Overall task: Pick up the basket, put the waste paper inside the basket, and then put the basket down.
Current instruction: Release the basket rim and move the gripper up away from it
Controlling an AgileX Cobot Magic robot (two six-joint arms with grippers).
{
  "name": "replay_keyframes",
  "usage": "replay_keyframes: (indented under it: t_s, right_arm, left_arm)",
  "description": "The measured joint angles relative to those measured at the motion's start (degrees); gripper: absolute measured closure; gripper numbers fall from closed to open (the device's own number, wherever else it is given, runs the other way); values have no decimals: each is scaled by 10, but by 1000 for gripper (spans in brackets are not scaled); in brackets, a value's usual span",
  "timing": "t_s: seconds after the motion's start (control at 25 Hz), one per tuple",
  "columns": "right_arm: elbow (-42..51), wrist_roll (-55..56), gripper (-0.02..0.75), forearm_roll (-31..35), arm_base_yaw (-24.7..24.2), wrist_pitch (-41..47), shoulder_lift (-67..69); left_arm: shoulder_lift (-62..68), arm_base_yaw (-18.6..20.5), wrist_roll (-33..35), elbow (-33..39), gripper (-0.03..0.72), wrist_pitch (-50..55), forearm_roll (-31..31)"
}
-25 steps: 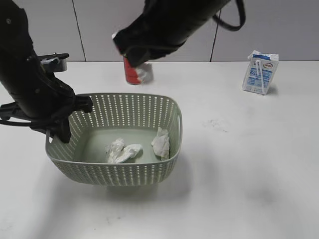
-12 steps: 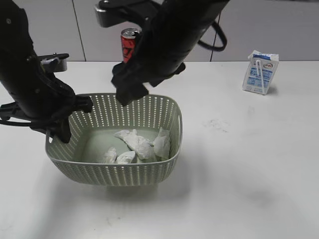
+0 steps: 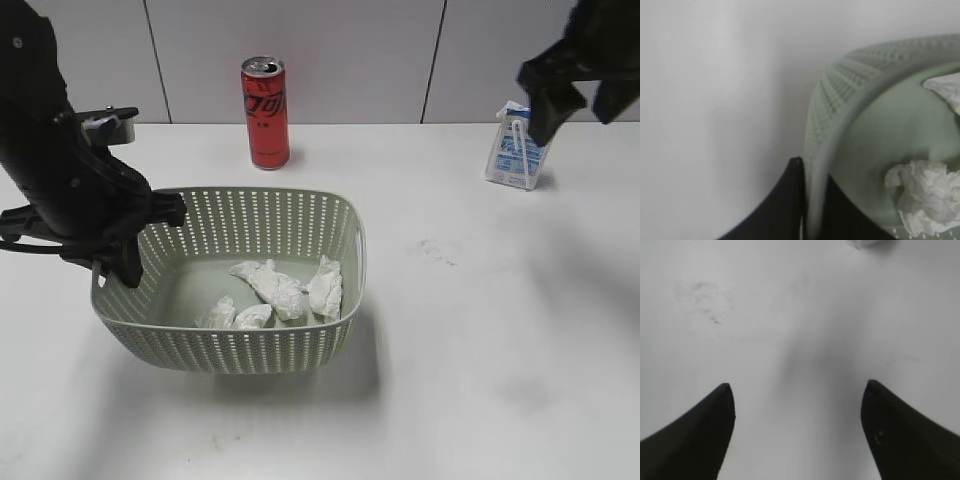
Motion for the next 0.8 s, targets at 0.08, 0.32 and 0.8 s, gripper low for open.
replay_keyframes:
  t_s: [0.08, 0.32, 0.8]
  right_arm:
    - [0, -1, 146, 0, -41, 10, 0]
    - [50, -16, 146, 25, -90, 12, -70]
    - [395, -22, 148, 74, -90, -70, -493]
  left_arm:
    - [0, 0, 0, 0, 688, 0, 0]
    - [0, 0, 0, 0, 688, 1, 0]
    - [7, 0, 0, -14, 688, -16, -1]
